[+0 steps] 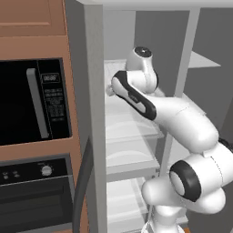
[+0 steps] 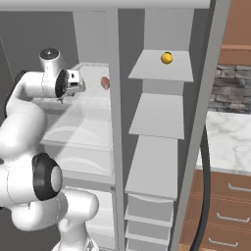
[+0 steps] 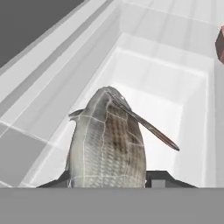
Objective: There's a fish in the fridge that needs to be moved to the freezer for freezing. Pick up the fish from the fridge, place it on any shelf in the freezer, and close the fridge and freezer doors when done.
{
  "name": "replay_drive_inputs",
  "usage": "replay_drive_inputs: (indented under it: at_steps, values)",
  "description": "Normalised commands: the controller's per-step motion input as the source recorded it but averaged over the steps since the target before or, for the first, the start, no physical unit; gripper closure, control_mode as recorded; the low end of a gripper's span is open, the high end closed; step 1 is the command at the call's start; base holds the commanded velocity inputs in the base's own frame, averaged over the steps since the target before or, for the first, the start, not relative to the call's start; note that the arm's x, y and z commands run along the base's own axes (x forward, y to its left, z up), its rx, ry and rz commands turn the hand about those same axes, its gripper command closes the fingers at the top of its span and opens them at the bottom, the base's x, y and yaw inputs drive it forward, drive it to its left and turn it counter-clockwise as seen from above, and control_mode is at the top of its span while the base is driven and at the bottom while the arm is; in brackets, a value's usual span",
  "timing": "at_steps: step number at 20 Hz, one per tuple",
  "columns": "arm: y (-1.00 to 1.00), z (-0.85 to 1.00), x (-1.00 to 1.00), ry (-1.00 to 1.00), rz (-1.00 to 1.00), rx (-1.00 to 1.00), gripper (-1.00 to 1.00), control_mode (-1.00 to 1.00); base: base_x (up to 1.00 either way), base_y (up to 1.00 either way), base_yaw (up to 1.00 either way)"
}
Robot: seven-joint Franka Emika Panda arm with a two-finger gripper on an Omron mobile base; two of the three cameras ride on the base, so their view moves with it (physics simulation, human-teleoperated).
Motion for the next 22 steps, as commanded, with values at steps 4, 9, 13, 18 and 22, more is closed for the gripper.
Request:
replay_drive_inputs:
  at_steps: [4,9,13,18,22]
  values:
    - [0.04,0.08,-0.95,-0.19,0.00,0.00,1.00,-1.00,0.00,0.00,0.00]
    - [0.04,0.02,-0.92,-0.16,-0.14,0.06,1.00,-1.00,0.00,0.00,0.00]
    - [0.07,0.04,-0.75,-0.06,-0.18,0.02,1.00,-1.00,0.00,0.00,0.00]
    - [-0.23,0.39,-0.51,0.00,-0.05,0.01,1.00,-1.00,0.00,0.00,0.00]
    - [-0.51,0.45,-0.77,0.00,0.07,0.00,1.00,-1.00,0.00,0.00,0.00]
